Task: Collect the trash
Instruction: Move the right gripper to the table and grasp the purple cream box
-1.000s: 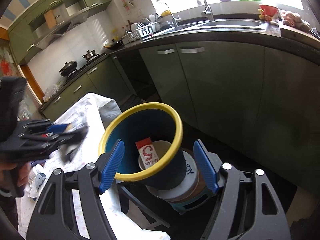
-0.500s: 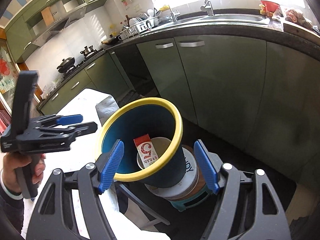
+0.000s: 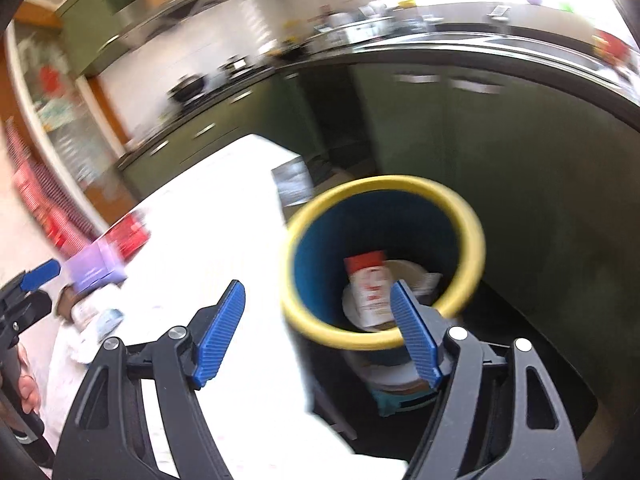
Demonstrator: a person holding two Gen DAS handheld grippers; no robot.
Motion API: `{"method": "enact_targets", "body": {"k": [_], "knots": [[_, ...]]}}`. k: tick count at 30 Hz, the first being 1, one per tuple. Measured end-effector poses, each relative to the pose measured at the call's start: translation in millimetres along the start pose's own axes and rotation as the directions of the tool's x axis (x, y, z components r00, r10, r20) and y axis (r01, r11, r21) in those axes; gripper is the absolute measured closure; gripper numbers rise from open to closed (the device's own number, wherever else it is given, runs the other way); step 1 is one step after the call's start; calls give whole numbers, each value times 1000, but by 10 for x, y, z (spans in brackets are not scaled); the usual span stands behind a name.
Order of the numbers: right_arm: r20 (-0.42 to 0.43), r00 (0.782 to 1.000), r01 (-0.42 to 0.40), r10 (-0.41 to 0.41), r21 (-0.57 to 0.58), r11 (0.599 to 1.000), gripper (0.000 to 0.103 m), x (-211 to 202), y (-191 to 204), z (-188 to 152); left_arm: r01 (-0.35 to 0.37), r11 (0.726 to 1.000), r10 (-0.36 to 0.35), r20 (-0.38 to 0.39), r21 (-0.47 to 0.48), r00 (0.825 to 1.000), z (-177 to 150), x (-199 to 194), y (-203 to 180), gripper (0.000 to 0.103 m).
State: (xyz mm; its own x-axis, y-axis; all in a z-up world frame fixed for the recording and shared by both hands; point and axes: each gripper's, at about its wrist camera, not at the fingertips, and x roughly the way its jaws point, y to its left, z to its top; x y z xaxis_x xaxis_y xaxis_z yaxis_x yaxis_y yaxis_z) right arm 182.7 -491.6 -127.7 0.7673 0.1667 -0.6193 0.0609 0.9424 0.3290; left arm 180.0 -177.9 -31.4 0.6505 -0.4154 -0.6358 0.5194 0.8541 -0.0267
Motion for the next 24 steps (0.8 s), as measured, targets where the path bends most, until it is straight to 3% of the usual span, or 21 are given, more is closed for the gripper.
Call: {"method": "enact_targets", "body": {"k": [6,11,13,17,24], "knots": [[-108,979,-184,170,-140,973,32,316,881,-13,-185,969,188,6,-161,982,-700,-702,890,5],[-230,920,-364,317,-203,909,31,536,1623,-90,-240,938,246,-6,-250,969,-1103,-957,1380,5],[-265,889,-436,374,-235,869,19,609,1895,-59,-228,936,236,-3,-268,972,-1191,-987,1442,5],[-290,876,-470,385,-340,815,10,721,2332,48,-212,939,223,8,-272,975,-1277,-1013,1473,5],[-360,873,-463,329,-400,791,9,1221,2668,246,-205,932,216,4,-298,976,-1310,-989,1525,5]]}}
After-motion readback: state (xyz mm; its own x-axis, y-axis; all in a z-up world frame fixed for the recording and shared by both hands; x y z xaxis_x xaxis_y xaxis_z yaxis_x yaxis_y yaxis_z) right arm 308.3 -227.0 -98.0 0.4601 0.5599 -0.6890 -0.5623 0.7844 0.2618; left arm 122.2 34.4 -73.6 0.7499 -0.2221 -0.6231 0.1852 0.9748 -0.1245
